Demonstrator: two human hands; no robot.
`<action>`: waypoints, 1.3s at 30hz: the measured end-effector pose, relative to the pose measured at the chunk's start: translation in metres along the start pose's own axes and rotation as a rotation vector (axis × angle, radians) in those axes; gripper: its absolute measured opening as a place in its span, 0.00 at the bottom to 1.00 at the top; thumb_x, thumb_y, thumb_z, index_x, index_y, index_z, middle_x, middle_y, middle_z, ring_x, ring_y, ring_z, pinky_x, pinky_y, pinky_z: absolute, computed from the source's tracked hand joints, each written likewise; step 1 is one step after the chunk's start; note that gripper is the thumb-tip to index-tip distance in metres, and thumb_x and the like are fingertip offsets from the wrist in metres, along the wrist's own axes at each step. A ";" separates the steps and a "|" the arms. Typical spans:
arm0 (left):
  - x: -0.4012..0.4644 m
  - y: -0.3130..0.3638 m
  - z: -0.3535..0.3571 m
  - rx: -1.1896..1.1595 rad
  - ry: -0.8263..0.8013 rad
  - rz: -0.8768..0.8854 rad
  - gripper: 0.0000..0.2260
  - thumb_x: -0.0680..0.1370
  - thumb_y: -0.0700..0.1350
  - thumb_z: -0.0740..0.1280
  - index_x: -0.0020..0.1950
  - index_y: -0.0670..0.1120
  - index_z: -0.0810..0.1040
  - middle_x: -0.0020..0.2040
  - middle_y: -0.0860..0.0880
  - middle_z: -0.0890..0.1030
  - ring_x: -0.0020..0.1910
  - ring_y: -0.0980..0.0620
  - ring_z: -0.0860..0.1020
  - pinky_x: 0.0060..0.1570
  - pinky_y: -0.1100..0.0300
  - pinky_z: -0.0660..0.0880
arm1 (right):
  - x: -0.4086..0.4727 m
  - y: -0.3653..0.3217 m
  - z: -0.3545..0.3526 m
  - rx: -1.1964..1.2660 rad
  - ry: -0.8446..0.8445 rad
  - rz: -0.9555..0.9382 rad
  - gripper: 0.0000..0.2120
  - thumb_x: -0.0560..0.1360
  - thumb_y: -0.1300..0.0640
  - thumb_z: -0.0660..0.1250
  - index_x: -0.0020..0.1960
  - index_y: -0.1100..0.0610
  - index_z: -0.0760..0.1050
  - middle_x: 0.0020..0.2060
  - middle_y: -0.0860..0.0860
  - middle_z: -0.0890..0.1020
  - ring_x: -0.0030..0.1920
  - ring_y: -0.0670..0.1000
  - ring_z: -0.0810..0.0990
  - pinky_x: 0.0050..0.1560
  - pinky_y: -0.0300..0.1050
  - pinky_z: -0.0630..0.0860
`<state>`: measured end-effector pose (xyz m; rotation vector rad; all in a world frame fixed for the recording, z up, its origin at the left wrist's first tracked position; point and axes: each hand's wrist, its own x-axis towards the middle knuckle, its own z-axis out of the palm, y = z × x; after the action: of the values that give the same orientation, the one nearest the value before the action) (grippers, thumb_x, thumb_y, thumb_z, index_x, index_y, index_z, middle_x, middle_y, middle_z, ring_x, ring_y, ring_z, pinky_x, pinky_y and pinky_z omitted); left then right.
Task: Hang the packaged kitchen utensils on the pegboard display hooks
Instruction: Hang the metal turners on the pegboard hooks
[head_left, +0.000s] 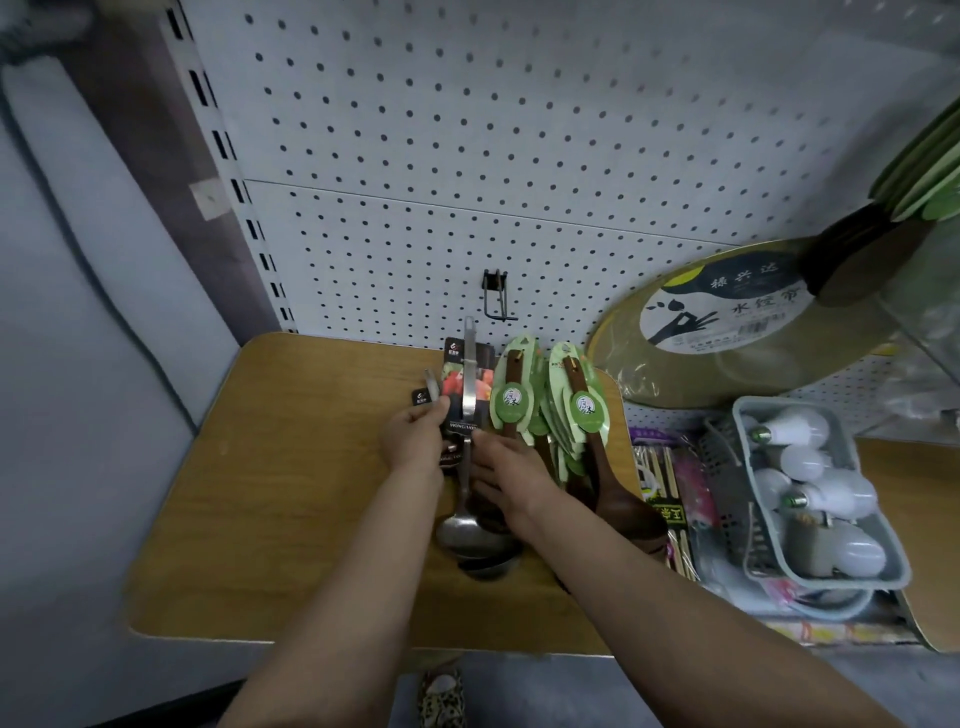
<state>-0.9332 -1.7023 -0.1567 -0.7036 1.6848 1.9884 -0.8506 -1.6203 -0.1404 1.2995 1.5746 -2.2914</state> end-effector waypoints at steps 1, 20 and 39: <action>-0.001 0.002 -0.003 -0.016 -0.005 0.009 0.06 0.76 0.42 0.74 0.43 0.47 0.79 0.45 0.46 0.84 0.42 0.48 0.82 0.37 0.58 0.76 | 0.000 0.001 0.002 0.012 -0.007 0.003 0.09 0.80 0.52 0.69 0.56 0.55 0.78 0.49 0.52 0.85 0.50 0.49 0.83 0.45 0.40 0.78; -0.027 0.048 -0.041 -0.119 -0.096 0.207 0.03 0.76 0.43 0.74 0.45 0.46 0.81 0.42 0.49 0.84 0.40 0.53 0.81 0.37 0.62 0.76 | -0.010 -0.010 0.050 0.028 -0.030 -0.148 0.12 0.76 0.58 0.74 0.59 0.58 0.81 0.45 0.55 0.84 0.46 0.53 0.80 0.50 0.49 0.80; -0.023 0.080 -0.048 -0.170 -0.168 0.215 0.10 0.74 0.45 0.77 0.52 0.44 0.82 0.46 0.44 0.86 0.39 0.47 0.85 0.35 0.54 0.82 | -0.027 -0.012 0.056 -0.105 -0.028 -0.224 0.19 0.72 0.57 0.78 0.61 0.56 0.80 0.50 0.57 0.86 0.50 0.55 0.83 0.57 0.55 0.79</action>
<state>-0.9613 -1.7625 -0.0872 -0.4110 1.5609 2.2906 -0.8722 -1.6695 -0.1068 1.1131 1.8900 -2.2990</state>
